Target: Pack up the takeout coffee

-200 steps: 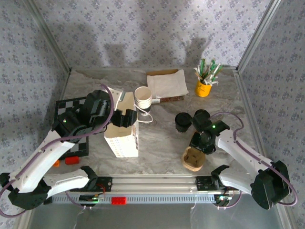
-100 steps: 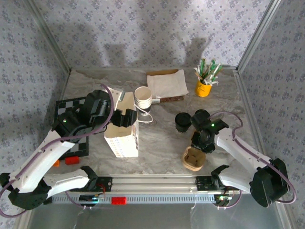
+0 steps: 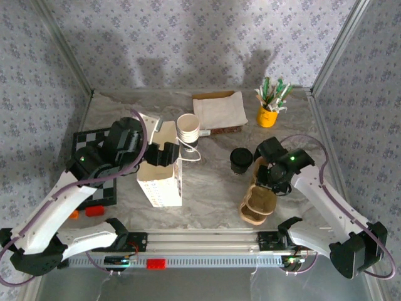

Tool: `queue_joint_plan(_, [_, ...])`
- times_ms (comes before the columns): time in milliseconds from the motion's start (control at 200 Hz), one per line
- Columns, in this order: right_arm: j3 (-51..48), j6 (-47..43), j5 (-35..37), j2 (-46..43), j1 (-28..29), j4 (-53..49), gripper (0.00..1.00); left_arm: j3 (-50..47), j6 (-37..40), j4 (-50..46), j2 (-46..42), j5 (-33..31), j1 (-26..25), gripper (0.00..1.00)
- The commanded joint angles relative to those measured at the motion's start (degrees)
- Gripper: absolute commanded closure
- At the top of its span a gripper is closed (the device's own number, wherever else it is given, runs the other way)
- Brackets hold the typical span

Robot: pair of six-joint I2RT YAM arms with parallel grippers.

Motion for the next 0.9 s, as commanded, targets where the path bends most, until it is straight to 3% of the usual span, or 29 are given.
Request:
queue_joint_plan(0, [3.7,-5.2,0.4,0.4,-0.4,-5.1,0.69,3.6,-0.3,-2.0,-0.7,-0.7,0.5,0.04])
queue_joint_plan(545, [17.8,-14.1,-0.8,4.1,0.6,-12.9,0.68,10.8,-6.5,-24.4,-1.4,-13.2,2.4,0.08])
queue_joint_plan(755, [21.4,-14.4,-1.5,5.6,3.3,-13.7,0.67,7.3,-7.8,-24.9,0.6,-12.9,4.2,0.13])
queue_joint_plan(895, [22.9,-13.7,-2.8,6.5,5.7,-12.9,0.68,5.4,-7.2,-21.1,2.3,-10.0,5.6,0.22])
